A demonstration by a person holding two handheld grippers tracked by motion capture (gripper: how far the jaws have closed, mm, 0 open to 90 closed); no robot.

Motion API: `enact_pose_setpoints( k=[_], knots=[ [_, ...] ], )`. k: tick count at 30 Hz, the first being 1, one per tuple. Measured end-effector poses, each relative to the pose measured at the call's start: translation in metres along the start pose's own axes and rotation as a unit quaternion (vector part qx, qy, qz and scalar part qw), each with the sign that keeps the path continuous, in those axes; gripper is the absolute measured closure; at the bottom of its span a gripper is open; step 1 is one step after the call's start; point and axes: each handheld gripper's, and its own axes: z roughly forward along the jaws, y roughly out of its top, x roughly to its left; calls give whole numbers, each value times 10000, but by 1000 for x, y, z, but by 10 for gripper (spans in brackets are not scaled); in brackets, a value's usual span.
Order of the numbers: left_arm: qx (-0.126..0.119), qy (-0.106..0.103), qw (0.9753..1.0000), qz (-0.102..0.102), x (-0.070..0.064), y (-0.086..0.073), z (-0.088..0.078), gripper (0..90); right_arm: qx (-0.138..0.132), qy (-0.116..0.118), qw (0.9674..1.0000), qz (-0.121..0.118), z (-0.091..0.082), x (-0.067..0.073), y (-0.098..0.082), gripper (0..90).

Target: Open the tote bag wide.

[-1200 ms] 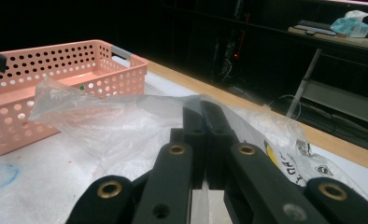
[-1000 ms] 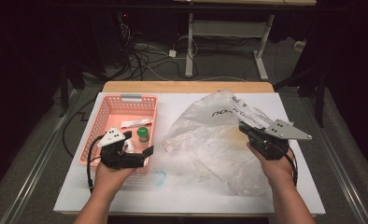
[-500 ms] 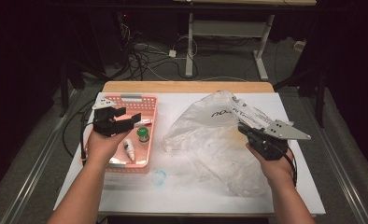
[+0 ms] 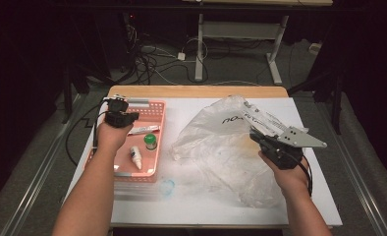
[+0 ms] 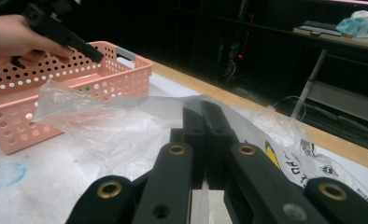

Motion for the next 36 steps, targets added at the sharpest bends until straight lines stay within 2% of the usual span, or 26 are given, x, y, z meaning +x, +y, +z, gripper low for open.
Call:
enact_pose_setpoints(
  k=[3, 6, 8, 15, 20, 22, 26, 33, 34, 36],
  knots=[
    [341, 140, 9993, 10, 6, 3, 16, 880, 21, 8, 10000, -7, 0, 1, -1, 900],
    [657, 257, 9975, -63, 11, 2, 29, 880, 47, -3, 10000, -19, 1, 1, -1, 900],
    [760, 245, 9968, -105, 13, 2, 35, 880, 44, 6, 10000, 1, 1, 0, -2, 900],
    [1158, 441, 9922, 120, 12, -2, 42, 880, 79, 36, 10000, -13, 3, 0, -3, 900],
    [1469, 499, 9874, 314, 8, -10, 39, 880, 58, 20, 10000, -2, 0, -1, -3, 900],
    [1490, 415, 9875, 302, 8, -13, 36, 880, 50, 16, 10000, 8, 0, -1, -3, 900],
    [1648, 356, 9847, 432, 4, -17, 32, 880, 52, 19, 10000, -18, -1, 0, -2, 900],
    [1748, 247, 9826, 570, -3, -22, 27, 879, 42, 26, 10000, 12, -1, 0, -2, 900],
    [1722, 259, 9831, 555, -3, -22, 26, 879, 43, 26, 10000, 1, -1, 0, -2, 900],
    [1537, 165, 9870, 439, -2, -19, 24, 878, 37, 25, 10000, -10, -1, 1, -2, 900]
  ],
)
